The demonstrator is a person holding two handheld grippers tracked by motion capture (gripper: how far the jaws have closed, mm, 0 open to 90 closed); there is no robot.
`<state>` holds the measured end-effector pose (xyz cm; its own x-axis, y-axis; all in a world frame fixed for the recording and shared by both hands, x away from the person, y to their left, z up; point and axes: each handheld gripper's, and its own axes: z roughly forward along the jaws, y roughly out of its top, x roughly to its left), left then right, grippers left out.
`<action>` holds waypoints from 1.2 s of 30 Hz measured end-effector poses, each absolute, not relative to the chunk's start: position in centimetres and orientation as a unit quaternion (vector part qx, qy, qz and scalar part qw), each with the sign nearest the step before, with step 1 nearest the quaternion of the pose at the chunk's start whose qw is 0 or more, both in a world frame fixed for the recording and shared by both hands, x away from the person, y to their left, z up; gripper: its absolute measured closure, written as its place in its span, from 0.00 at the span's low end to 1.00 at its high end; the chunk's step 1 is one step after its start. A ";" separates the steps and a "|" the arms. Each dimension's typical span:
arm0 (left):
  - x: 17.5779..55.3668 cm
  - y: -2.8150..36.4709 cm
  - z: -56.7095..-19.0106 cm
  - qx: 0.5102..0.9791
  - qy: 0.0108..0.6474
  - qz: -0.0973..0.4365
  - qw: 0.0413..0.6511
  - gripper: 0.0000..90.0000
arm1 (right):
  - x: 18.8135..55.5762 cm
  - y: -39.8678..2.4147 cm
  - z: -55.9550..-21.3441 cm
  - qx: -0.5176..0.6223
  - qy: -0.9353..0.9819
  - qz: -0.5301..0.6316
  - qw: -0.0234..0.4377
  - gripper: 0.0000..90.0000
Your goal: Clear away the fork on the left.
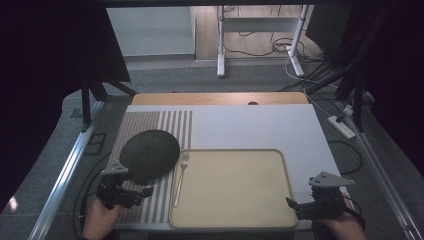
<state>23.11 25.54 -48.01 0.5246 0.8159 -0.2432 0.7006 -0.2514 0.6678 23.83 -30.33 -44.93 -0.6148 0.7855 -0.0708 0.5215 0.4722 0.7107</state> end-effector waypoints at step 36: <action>20.0 27.8 -47.8 0.766 0.506 0.103 0.383 0.00 | 23.9 -30.3 -44.9 0.394 0.834 0.330 0.198 0.00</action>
